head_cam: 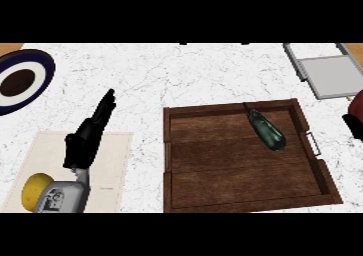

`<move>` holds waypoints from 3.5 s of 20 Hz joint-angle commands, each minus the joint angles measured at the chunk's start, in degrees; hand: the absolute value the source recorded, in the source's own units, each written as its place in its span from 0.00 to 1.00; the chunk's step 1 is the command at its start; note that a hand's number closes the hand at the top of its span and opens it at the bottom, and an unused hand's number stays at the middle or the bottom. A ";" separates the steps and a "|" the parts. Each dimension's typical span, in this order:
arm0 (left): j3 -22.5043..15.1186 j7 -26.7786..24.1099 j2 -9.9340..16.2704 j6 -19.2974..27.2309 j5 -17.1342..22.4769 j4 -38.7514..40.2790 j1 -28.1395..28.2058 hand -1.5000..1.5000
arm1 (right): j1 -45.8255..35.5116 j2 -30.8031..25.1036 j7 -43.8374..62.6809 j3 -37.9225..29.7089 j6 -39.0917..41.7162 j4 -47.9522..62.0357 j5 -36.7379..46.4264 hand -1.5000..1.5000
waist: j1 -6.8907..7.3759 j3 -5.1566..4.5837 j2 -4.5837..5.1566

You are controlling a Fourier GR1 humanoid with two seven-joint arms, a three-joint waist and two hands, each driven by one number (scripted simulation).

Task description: Pick the bell pepper from the tray and place it in the tiered shelf

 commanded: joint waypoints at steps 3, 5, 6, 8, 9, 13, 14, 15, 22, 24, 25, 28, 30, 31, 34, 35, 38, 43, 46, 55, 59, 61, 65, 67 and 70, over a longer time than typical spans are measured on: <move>1.87 -3.50 1.57 -1.91 1.38 2.41 0.40 0.50 | -8.22 -6.81 2.09 -6.35 -3.15 3.89 -0.16 1.00 | 0.26 0.00 0.15; -0.14 2.15 0.30 -1.30 0.76 -2.93 0.73 0.50 | -10.84 -8.90 2.21 -4.96 -4.77 6.50 2.48 1.00 | 0.62 0.02 0.08; -0.03 -1.57 -0.24 -0.22 -0.45 1.55 0.05 0.50 | -12.24 -12.07 2.76 -6.86 -2.98 8.39 1.29 1.00 | 0.34 0.00 0.14; 0.96 1.07 0.68 -1.14 0.69 -1.01 -1.36 0.50 | -14.04 -12.44 1.67 -4.13 -6.00 12.45 4.28 1.00 | 0.54 0.01 0.15; 1.83 0.05 1.08 -1.12 0.59 1.64 -2.81 0.50 | -15.63 -13.33 -0.94 -3.97 -7.58 16.72 4.76 1.00 | 0.57 0.01 0.23; 2.63 -1.80 1.47 -2.22 1.62 3.00 -1.68 0.50 | -20.51 -16.11 -1.01 -4.83 -10.29 24.18 4.73 1.00 | 0.76 0.01 0.26; -0.29 1.36 -0.73 -0.13 -0.74 -0.04 -1.19 0.50 | -20.90 -16.50 -1.39 -3.30 -11.17 24.18 5.66 1.00 | 0.71 0.02 0.17; 0.15 0.54 -1.18 0.04 -0.38 1.30 -2.42 0.50 | -18.99 -15.76 -0.94 -2.88 -11.97 22.02 5.93 1.00 | 0.44 0.02 0.14; 0.78 -1.48 -0.76 -0.40 -0.43 3.59 -2.78 0.50 | -29.22 -22.21 -6.53 -1.48 -17.57 39.08 9.47 1.00 | 0.98 0.00 0.33; -1.60 -0.48 -3.20 1.55 -2.37 3.37 -2.38 0.50 | -28.87 -23.05 -11.38 -2.55 -19.88 43.62 9.07 1.00 | 0.83 0.02 0.32; 1.13 1.07 0.32 -1.54 0.15 0.99 -2.56 0.50 | -30.19 -23.76 -13.05 -2.08 -19.45 45.68 8.37 1.00 | 0.99 0.02 0.28; 1.24 -1.60 -0.48 -0.95 0.11 3.20 -1.32 0.50 | -27.76 -25.31 -16.59 -0.49 -21.39 45.94 11.36 1.00 | 0.73 0.02 0.30; 1.13 0.25 -0.85 -0.38 -0.62 4.57 -5.04 0.50 | -33.29 -25.67 -18.65 0.37 -25.50 54.02 13.18 1.00 | 1.09 0.02 0.43; 1.05 -3.42 -0.74 -0.36 -0.93 5.57 -3.19 0.50 | -30.87 -24.76 -23.21 0.32 -27.54 56.26 13.17 1.00 | 1.13 0.03 0.50; 0.27 -3.04 -1.89 0.79 -1.46 3.97 -2.05 0.50 | -34.37 -26.37 -25.22 0.39 -31.29 63.97 15.40 1.00 | 1.44 0.04 0.49; 0.41 1.32 -0.53 -0.77 -0.82 1.12 -2.94 0.50 | -31.17 -24.10 -25.06 1.09 -34.03 60.90 16.20 1.00 | 1.10 0.05 0.30; -0.93 2.70 -1.52 -0.64 -0.82 -2.31 -1.22 0.50 | -33.23 -25.34 -31.77 2.46 -37.14 67.34 18.00 1.00 | 1.68 0.08 0.39; 0.94 1.08 0.16 -2.45 0.87 -1.65 -0.72 0.50 | -39.66 -24.54 -36.99 1.68 -44.09 80.54 18.92 1.00 | 2.10 0.06 0.60; 0.22 -0.76 -0.81 -1.05 -0.74 1.60 -1.86 0.50 | -43.68 -23.53 -38.25 -6.37 -40.56 79.24 8.00 1.00 | 2.27 0.20 0.70; 0.05 -1.14 -1.55 -0.64 -1.42 4.50 -3.84 0.50 | -46.57 -26.34 -49.42 -9.21 -43.52 95.15 5.95 1.00 | 2.26 0.09 1.00; -0.03 -0.56 -1.60 -0.83 -0.99 2.63 -2.80 0.50 | -46.41 -29.24 -54.00 -10.51 -43.51 99.30 5.40 1.00 | 3.00 0.14 1.31; -0.39 -1.99 -0.62 -2.55 -0.37 1.39 -1.13 0.50 | -43.06 -29.48 -45.83 -5.42 -52.45 99.85 13.23 1.00 | 3.82 -0.01 1.66; 0.96 1.19 -1.36 -0.95 -0.26 2.11 -5.96 0.50 | -43.93 -32.56 -43.11 -7.34 -54.42 102.98 12.46 0.00 | 2.84 0.14 1.46; -0.62 -2.28 -0.74 -2.59 -0.23 -0.34 0.46 0.50 | -43.59 -33.43 -42.24 -7.03 -54.27 104.19 12.90 0.00 | 3.22 0.13 1.13; -0.07 -2.04 -0.95 -0.95 -1.53 1.80 -1.90 0.50 | -44.30 -32.28 -45.11 -10.14 -54.48 104.29 9.15 0.00 | 2.84 0.17 1.20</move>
